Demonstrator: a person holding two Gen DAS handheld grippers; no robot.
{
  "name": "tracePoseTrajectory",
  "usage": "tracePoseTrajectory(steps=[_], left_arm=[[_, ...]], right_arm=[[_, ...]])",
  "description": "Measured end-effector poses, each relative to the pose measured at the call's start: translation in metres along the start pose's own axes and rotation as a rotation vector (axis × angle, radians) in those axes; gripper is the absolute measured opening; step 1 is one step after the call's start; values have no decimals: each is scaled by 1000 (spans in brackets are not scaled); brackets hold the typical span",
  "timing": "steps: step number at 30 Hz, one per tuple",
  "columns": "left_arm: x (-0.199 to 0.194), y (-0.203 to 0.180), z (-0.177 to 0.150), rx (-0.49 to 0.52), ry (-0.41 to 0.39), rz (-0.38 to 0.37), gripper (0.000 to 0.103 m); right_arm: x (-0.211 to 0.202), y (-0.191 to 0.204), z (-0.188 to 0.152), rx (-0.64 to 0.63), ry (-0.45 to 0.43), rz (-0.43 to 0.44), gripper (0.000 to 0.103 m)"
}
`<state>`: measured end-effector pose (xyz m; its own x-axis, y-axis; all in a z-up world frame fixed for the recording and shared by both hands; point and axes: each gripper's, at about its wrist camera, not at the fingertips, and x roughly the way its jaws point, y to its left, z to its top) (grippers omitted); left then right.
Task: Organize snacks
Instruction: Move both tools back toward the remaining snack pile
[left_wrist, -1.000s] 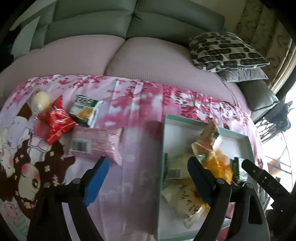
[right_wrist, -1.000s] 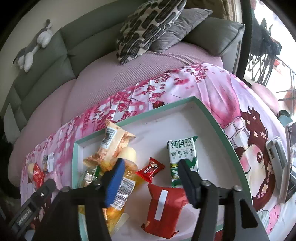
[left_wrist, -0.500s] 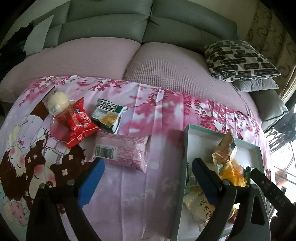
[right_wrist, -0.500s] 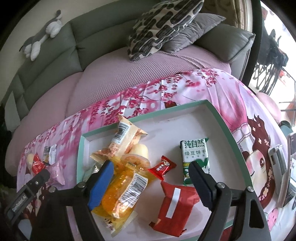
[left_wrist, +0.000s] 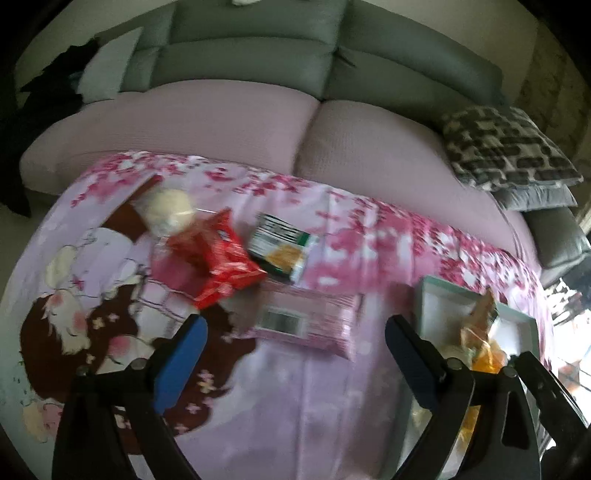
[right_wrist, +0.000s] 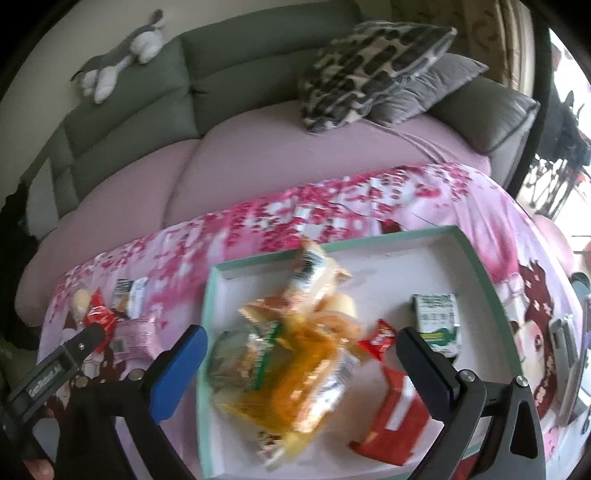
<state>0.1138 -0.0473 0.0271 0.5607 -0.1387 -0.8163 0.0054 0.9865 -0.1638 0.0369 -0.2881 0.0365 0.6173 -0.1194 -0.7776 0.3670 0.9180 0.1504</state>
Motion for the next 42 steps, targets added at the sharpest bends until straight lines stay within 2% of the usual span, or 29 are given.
tracePoseTrajectory(steps=[3, 7, 17, 21, 24, 26, 31, 38, 42], left_arm=[[-4, 15, 5, -24, -25, 29, 102], [-8, 39, 12, -62, -47, 55, 103], [-22, 93, 25, -176, -119, 86, 103], [-15, 111, 24, -203, -84, 101, 103], [-13, 117, 22, -206, -90, 129, 103], [-13, 122, 22, -224, -87, 141, 103], [-6, 135, 24, -257, -64, 88, 103], [-2, 149, 33, -245, -101, 54, 103], [13, 162, 32, -301, -55, 19, 103]], right_arm=[[1, 18, -2, -43, 1, 41, 103], [2, 40, -5, -108, -9, 43, 103], [10, 77, -16, -171, -20, 112, 103], [11, 89, -20, -179, -27, 114, 103], [16, 96, -25, -190, -25, 86, 103], [21, 101, -28, -192, -7, 99, 103], [31, 113, -35, -194, 24, 142, 103], [45, 139, -41, -239, 42, 131, 103], [60, 152, -42, -260, 70, 120, 103]])
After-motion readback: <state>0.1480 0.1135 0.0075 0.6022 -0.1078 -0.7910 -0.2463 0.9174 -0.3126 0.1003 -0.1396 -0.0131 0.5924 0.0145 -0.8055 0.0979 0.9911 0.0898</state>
